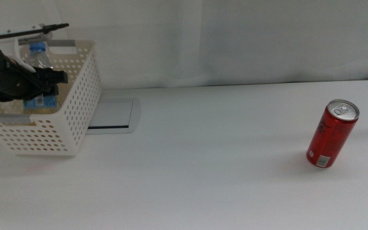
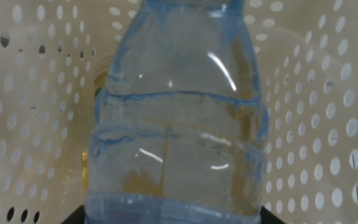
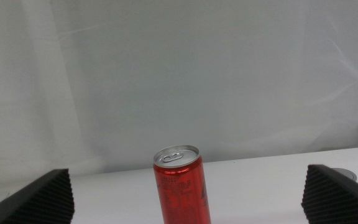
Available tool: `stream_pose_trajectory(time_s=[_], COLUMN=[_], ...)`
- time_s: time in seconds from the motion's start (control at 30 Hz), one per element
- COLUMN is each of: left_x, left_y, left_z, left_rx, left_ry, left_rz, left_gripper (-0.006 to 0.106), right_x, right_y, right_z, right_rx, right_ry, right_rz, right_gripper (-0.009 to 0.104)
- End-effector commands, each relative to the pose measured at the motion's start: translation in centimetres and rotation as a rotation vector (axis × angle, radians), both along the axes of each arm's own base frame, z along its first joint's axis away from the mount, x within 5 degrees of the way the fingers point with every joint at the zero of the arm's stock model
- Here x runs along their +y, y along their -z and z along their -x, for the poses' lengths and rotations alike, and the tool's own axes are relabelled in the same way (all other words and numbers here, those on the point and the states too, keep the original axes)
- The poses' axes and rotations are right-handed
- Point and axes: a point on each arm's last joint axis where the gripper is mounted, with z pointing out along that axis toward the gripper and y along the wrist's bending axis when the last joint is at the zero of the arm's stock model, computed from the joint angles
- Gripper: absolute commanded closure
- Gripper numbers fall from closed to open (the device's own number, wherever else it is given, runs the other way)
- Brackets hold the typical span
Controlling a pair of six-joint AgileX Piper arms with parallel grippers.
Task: Use arms to grab the bottles and put them into the dustbin to the left of the table.
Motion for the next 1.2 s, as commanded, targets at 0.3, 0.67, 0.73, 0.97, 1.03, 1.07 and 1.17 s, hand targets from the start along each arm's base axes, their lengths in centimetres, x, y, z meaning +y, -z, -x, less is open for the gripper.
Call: stream_pose_trajectory(time_s=[0.3,0.67,0.73,0.97,1.03,1.07,1.17], left_x=[0.2,0.2,0.2,-0.2,-0.5,-0.8,-1.8], left_y=[0.1,-1.7,-2.7,-10.4,-12.4,-13.4,-16.1], left_z=[-0.9,-0.6,-0.3,3.2,4.6,5.3,7.3], left_rx=[-0.047,-0.111,-0.132,-0.287,-0.319,-0.343,-0.405], left_ry=[-0.01,-0.01,-0.01,0.005,0.009,0.014,0.039], left_rz=[0.003,-0.005,-0.007,-0.041,-0.04,-0.042,-0.048], left_gripper=[0.092,0.008,0.008,0.008,0.008,0.008,0.008], right_x=[0.0,0.0,0.0,0.0,0.0,0.0,0.0], right_y=[1.2,1.2,1.2,1.2,1.1,1.1,0.9], right_z=[-0.1,-0.1,-0.1,-0.1,-0.1,-0.1,-0.1], right_rx=[0.024,0.024,0.024,0.024,0.022,0.015,0.0], right_ry=[-0.003,-0.003,-0.003,-0.003,-0.003,-0.003,-0.003], right_rz=[0.013,0.013,0.013,0.013,0.013,0.012,-0.009], right_gripper=[-0.008,-0.008,-0.008,-0.008,-0.008,-0.008,-0.008])
